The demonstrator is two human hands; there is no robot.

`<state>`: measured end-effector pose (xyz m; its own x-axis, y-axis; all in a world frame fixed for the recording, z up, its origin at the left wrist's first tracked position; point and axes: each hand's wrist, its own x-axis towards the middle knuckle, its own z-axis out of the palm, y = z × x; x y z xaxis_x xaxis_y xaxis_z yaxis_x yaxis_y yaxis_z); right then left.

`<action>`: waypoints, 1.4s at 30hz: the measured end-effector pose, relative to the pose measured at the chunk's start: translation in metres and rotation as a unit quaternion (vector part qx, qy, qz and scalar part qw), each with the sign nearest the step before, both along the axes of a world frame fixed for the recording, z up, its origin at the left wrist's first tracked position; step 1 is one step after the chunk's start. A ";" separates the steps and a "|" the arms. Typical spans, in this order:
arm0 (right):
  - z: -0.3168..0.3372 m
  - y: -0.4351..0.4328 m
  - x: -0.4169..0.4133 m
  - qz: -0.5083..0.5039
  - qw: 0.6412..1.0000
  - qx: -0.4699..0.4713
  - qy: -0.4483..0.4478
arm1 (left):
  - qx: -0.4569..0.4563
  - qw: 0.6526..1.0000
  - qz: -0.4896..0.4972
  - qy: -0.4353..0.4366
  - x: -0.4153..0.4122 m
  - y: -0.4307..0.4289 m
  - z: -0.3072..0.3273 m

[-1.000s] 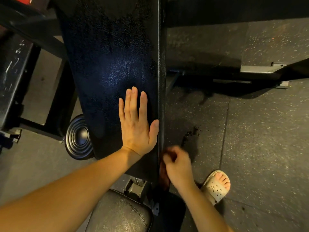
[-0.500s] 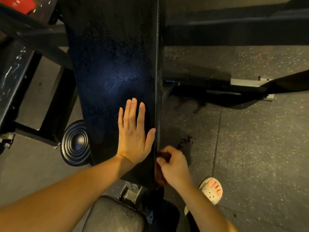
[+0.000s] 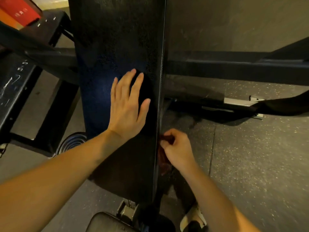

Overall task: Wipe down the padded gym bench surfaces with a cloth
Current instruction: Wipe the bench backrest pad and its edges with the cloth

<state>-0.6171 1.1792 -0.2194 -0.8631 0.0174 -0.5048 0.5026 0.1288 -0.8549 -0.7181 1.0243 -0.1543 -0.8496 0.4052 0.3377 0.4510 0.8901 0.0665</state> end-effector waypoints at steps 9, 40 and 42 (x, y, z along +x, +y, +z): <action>0.106 0.058 -0.143 -0.274 0.919 -0.215 0.187 | -0.003 0.999 -0.010 0.039 -0.008 0.000 -0.030; 0.087 0.053 -0.142 -0.072 0.987 -0.001 0.142 | -0.015 0.999 -0.008 0.036 -0.010 0.002 -0.032; 0.100 0.057 -0.164 -0.126 0.977 -0.029 0.172 | -0.012 0.999 -0.011 0.036 -0.010 0.002 -0.032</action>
<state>-0.7815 1.2366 -0.1194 -0.9541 0.2302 -0.1914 0.1931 -0.0156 -0.9811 -0.7279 1.0265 -0.1860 -0.8142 0.4328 0.3870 0.4735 0.8807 0.0112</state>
